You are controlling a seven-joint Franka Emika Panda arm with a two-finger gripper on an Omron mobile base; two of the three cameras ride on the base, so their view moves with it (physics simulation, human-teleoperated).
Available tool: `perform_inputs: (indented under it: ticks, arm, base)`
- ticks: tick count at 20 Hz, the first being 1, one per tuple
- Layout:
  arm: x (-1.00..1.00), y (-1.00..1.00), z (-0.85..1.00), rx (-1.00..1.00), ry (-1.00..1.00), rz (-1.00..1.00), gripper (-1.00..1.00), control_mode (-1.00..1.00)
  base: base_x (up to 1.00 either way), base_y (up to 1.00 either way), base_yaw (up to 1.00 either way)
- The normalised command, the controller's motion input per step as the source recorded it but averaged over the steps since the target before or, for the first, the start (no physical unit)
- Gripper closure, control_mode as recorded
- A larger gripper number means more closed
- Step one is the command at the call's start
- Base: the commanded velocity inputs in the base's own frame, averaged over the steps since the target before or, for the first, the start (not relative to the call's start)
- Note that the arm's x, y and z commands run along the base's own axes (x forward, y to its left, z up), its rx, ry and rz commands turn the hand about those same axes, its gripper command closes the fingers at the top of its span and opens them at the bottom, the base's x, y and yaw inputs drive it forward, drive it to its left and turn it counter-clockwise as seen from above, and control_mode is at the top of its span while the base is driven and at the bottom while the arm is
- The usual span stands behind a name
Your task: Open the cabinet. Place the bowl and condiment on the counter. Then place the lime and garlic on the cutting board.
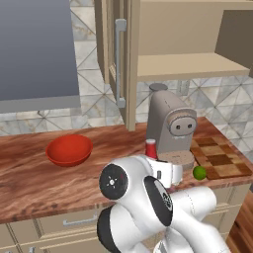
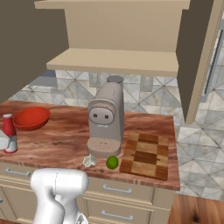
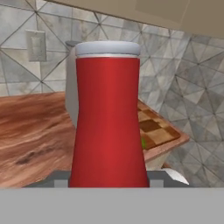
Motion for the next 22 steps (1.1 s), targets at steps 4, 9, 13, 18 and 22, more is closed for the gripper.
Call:
perform_inputs:
  ticks: [4,9,13,18,22]
  arm:
    - [0.27,0.00,-0.19,0.00,-0.02,0.00,1.00,-1.00]
    - [0.27,0.11,-0.28,0.00,-0.02,0.00,1.00,-1.00]
    - [0.18,0.18,-0.29,0.00,-0.10,0.00,1.00,-1.00]
    - [0.04,0.09,-0.16,0.00,-0.07,0.00,1.00,-1.00]
    - [0.01,0.00,-0.18,0.00,-0.04,0.00,1.00,-1.00]
  base:
    - [0.00,0.00,0.00]
    - [0.00,0.00,0.00]
    - [0.00,0.00,0.00]
    - [0.00,0.00,0.00]
    - [0.00,0.00,0.00]
